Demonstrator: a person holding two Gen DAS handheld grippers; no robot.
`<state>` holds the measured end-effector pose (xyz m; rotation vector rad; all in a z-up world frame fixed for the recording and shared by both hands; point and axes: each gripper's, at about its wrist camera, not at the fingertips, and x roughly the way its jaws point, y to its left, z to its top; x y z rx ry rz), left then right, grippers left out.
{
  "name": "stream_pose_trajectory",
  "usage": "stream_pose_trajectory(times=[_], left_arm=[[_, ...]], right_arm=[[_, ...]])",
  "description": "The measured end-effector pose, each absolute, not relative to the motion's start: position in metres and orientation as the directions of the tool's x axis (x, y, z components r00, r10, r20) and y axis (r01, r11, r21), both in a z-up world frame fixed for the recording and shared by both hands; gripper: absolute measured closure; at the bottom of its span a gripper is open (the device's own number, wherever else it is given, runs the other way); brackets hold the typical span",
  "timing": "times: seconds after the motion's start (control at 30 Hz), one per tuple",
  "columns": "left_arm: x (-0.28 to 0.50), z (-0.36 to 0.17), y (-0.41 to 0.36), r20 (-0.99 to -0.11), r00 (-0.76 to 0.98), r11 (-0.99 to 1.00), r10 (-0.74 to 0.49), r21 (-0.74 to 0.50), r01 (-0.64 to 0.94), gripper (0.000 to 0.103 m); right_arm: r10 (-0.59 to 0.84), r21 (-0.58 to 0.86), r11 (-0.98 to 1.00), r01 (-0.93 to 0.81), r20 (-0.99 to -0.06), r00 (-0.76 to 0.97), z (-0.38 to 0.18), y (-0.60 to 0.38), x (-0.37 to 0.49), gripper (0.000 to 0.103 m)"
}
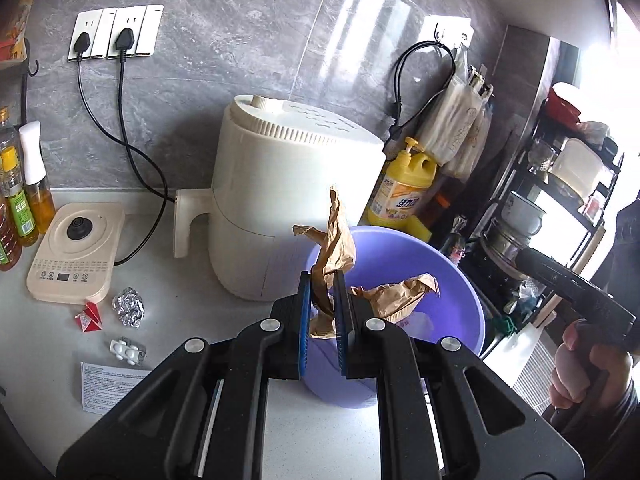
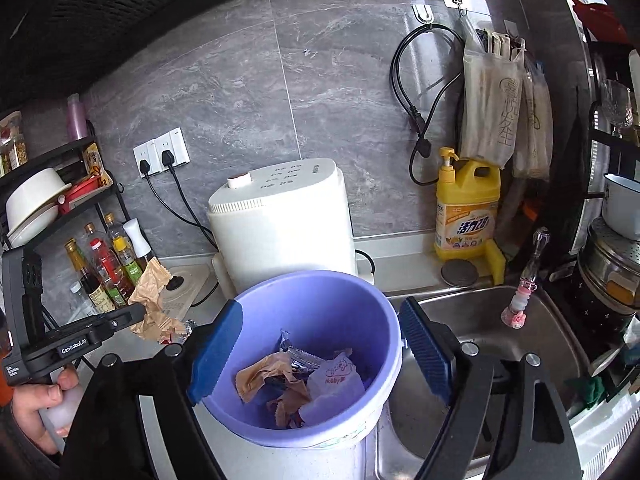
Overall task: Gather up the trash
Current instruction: 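Carry both brown papers over the purple bucket and open both grippers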
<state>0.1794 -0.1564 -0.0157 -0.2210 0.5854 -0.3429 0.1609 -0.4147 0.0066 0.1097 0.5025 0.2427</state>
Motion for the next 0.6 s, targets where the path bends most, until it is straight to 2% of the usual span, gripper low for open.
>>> stream_pose_trajectory(times=[0.2,0.27,0.3,0.33,0.37,0.6], left_arm=[[0.194,-0.013,-0.201,-0.494,0.755,0.900,-0.431,-0.299,0.318,0.092],[0.196,-0.013,-0.212,-0.481,0.745,0.884,-0.462,-0.318,0.342,0.089],[0.197,-0.013,-0.217,-0.476,0.737,0.874,-0.480,-0.331,0.355,0.070],[0.196,-0.012,-0.221,-0.471,0.742,0.876,-0.477,-0.329,0.354,0.035],[0.194,-0.012,-0.225,-0.461,0.759,0.884,-0.460,-0.316,0.344,0.028],[0.194,-0.013,-0.229,-0.503,0.777,0.923,-0.378,-0.273,0.272,0.021]], right_arm=[[0.216,0.166,0.974,-0.155,-0.463,0.860,0.004,-0.453,0.156,0.018],[0.212,0.177,0.973,-0.145,-0.464,0.860,0.004,-0.465,0.156,0.018],[0.215,0.185,0.972,-0.143,-0.464,0.859,0.004,-0.471,0.156,0.018],[0.217,0.190,0.971,-0.142,-0.464,0.859,0.004,-0.476,0.155,0.018],[0.218,0.192,0.971,-0.142,-0.463,0.859,0.004,-0.480,0.155,0.018],[0.265,0.217,0.959,-0.182,-0.461,0.847,-0.001,-0.493,0.158,0.017]])
